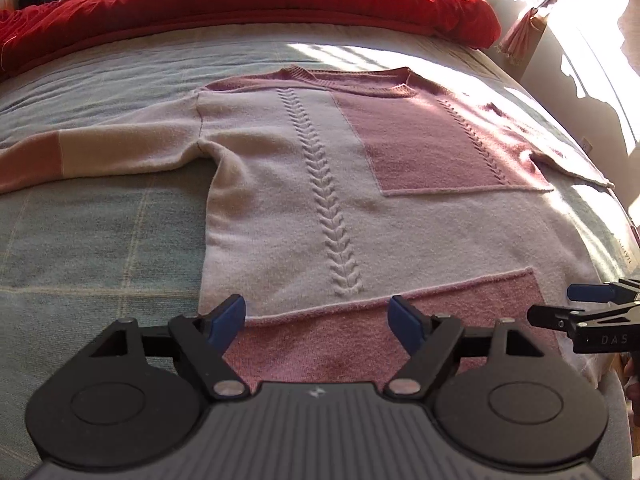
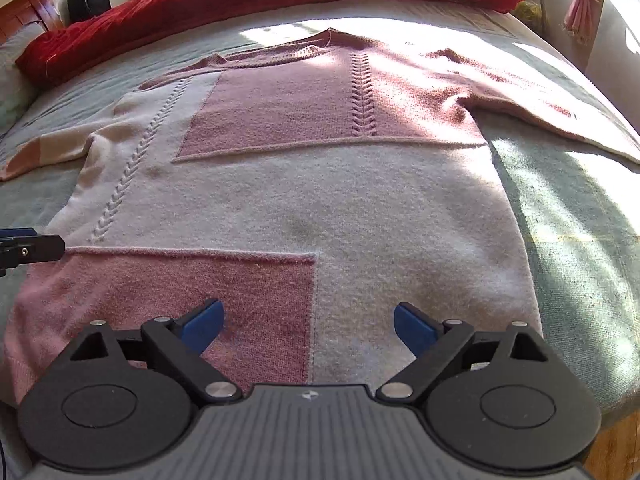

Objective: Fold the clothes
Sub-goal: 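Grasp the white sleeve with the right gripper and pull it straight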

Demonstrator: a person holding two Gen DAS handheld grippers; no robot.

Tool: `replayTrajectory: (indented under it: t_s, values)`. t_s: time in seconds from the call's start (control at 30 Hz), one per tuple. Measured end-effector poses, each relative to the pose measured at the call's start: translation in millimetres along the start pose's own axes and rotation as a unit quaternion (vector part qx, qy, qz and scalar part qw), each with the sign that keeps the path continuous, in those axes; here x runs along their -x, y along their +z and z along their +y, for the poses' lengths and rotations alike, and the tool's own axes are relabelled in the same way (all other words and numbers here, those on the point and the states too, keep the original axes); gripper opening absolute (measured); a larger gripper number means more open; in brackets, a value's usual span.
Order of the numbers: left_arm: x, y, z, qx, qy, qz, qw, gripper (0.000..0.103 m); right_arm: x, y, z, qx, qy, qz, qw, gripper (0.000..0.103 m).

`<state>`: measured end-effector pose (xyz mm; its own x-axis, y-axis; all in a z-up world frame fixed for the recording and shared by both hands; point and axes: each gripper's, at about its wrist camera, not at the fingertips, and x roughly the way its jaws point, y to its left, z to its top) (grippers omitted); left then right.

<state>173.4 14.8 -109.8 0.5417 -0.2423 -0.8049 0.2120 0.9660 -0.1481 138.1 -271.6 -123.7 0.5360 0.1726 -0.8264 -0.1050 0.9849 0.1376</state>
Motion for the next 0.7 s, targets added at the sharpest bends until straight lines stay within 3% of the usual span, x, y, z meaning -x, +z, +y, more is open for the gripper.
replayTrajectory:
  t_s: [0.2,0.33,0.43,0.53,0.7]
  values:
    - [-12.5,44.0,25.9,0.005,0.026,-0.019,0.9995,0.082,7.1,98.5,48.2,0.11,0.054,-0.021,0.992,0.082]
    - [-25.6,59.7,53.6,0.011,0.052,-0.024,0.9983,0.082,-13.8,168.5,92.1,0.178,0.103,-0.013,0.978,0.056]
    - [-35.7,70.0,78.3,0.032,0.064,-0.024,0.9972,0.082,-49.0,208.7,140.6,0.249,0.131,-0.003,0.96,0.048]
    - [-39.5,80.4,103.2,0.051,0.073,-0.02,0.9958,0.082,-82.2,236.8,184.8,0.312,0.158,0.003,0.937,0.048]
    - [-39.6,87.5,133.1,0.07,0.053,-0.017,0.996,0.082,-140.9,272.4,244.3,0.381,0.205,0.016,0.902,0.048]
